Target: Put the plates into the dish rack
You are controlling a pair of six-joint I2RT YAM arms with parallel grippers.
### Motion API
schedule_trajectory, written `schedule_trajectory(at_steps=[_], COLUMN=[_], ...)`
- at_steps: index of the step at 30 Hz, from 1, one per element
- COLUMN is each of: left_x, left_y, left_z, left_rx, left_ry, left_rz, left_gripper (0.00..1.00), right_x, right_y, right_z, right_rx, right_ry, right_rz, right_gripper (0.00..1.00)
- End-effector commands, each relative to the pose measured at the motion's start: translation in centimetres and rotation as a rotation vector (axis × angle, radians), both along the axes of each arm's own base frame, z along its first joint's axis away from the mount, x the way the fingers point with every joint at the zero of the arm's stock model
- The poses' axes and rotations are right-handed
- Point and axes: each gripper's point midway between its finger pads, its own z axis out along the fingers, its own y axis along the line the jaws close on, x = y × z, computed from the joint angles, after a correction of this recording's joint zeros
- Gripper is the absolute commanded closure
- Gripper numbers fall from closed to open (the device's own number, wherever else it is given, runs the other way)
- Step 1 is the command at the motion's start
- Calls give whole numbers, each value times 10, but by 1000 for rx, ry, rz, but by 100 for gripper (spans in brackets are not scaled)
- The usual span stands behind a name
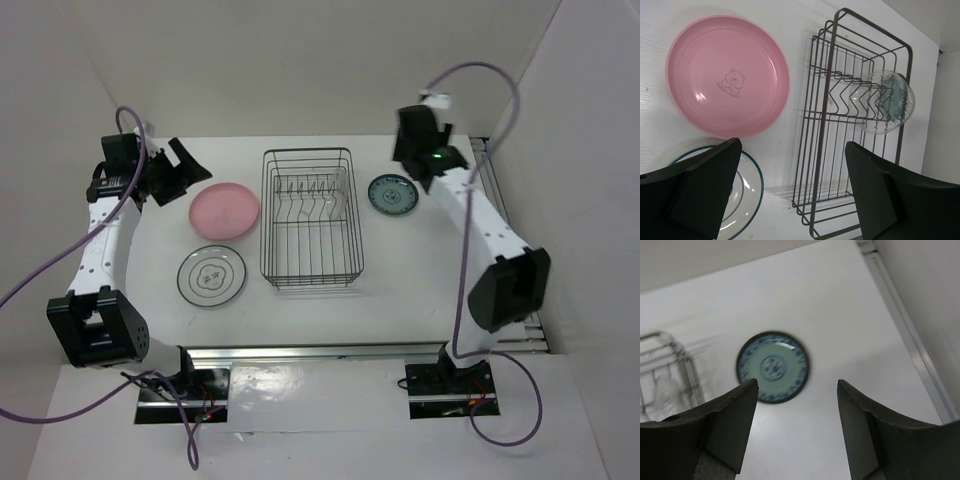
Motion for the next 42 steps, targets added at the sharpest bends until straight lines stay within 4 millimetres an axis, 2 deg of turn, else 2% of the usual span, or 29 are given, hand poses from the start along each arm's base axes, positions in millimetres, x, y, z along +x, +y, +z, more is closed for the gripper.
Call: schedule_trajectory(at_steps=[1,2,3,4,5,6,7,8,9,10,11,16,17,18,19,20,22,26,28,29,31,35,37,38,42], left_x=[16,19,20,26,31,34,38,41,46,46,49,47,45,43,43,43,40,39,38,37,36,36,35,33,34], left_y=[5,6,4,5,7,8,9,11,14,14,16,18,16,16,16,16,12,10,9,9,10,11,15,11,15], left_z=[-11,-12,-17,-12,-22,-25,-21,-25,-33,-34,-36,-37,-40,-34,-38,-31,-33,-30,-26,-22,-26,-18,-14,-17,-16], left_rx=[10,9,-1,1,2,9,14,16,20,20,27,33,25,28,28,32,20,8,10,12,16,21,23,1,-21], left_ry=[18,21,33,23,50,60,68,86,105,105,109,113,122,107,110,87,86,77,67,56,67,40,31,39,27], left_rz=[-15,-15,-24,-24,-30,-38,-43,-37,-28,-28,-20,-12,-19,-19,-19,-18,-33,-36,-36,-36,-29,-16,-7,-18,-16], left_gripper=[2,2,2,2,2,2,2,2,2,2,2,2,2,1,1,1,1,1,1,1,1,1,1,1,1], right_x=[1,-8,-10,-9,-21,-24,-18,-19,-28,-27,-25,-9,-6,-1,1,2,11,20,26,32,39,53,56,63,65], right_y=[-22,-32,-45,-52,-58,-53,-67,-65,-53,-52,-52,-55,-58,-58,-59,-59,-65,-79,-81,-81,-85,-87,-87,-88,-81], right_z=[1,-34,-50,-58,-90,-104,-103,-110,-127,-127,-142,-165,-178,-177,-175,-179,-180,-208,-216,-214,-219,-231,-239,-234,-247], right_rx=[256,287,337,372,417,485,523,558,612,634,639,661,672,670,657,658,633,628,645,642,636,633,637,628,602], right_ry=[-77,-11,13,0,51,70,14,8,42,20,54,63,78,70,62,65,59,121,135,121,128,153,177,167,212], right_rz=[59,36,38,37,21,69,65,84,150,166,155,183,178,181,192,191,177,123,127,132,117,115,107,116,130], right_gripper=[28,28,27,27,25,24,24,23,23,21,21,21,21,21,21,21,20,20,20,20,20,27,37,39,42])
